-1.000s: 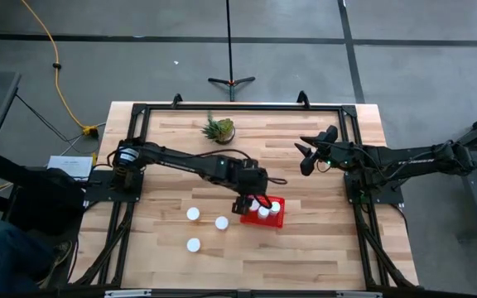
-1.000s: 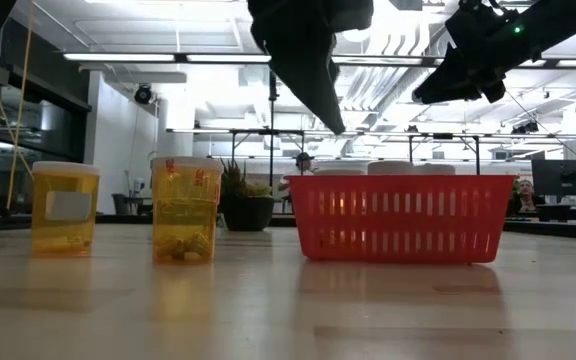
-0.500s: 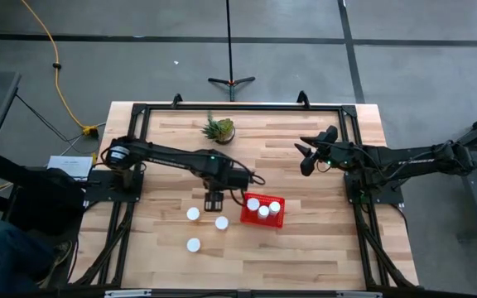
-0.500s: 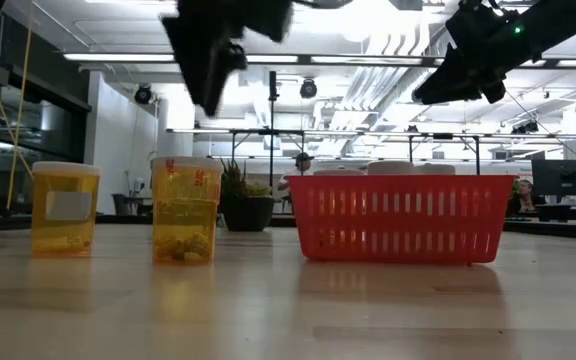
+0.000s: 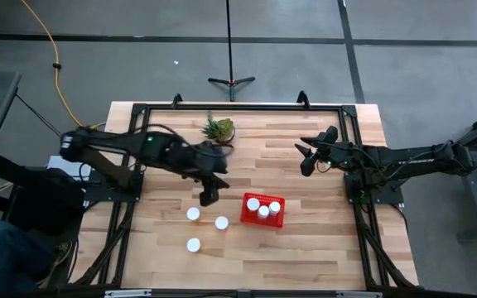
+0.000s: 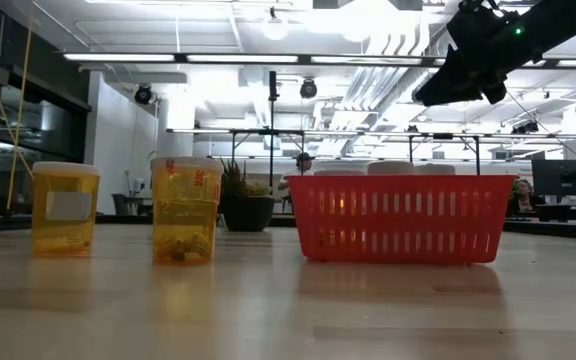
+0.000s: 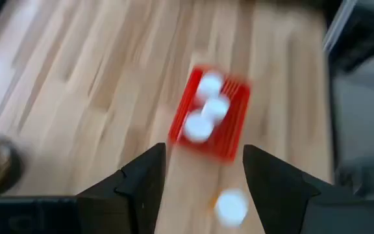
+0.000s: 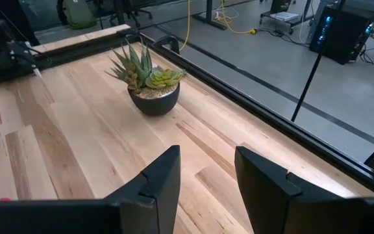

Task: Pick and place pill bottles into a basket
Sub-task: Put the orange pill bottle into the red bin

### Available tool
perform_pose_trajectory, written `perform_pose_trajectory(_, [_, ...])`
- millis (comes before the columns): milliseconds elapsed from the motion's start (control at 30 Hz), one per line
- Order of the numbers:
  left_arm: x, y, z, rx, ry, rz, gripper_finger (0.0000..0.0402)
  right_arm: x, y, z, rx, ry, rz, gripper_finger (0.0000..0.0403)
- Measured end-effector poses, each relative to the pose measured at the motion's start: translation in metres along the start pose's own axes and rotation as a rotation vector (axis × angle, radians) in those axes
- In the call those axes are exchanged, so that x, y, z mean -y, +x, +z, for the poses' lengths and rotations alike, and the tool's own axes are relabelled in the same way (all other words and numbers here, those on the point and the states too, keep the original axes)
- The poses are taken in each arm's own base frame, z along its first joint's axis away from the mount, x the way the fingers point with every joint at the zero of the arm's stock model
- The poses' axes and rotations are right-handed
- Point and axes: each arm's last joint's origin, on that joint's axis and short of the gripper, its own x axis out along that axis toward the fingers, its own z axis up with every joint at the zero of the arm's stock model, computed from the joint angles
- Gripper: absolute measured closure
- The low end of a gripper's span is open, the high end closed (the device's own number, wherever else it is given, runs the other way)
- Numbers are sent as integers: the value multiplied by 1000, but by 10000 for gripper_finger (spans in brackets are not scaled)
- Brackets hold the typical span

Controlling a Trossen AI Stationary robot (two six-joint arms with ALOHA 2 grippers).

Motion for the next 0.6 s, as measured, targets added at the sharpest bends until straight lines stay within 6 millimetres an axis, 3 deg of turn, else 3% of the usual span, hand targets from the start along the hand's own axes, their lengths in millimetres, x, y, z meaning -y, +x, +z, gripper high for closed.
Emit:
perform_pose_trajectory(200, [-13, -10, -28, 199, -111, -59, 164, 0, 0, -1, -8, -5, 1, 265])
perform_pose_trajectory(367, [-26, -5, -66, 177, -191, -59, 165, 0, 0, -1, -10, -7, -2, 265])
perform_pose_trajectory(600, [-34, -2, -89, 199, -185, -66, 165, 1, 0, -1, -6, -7, -12, 265])
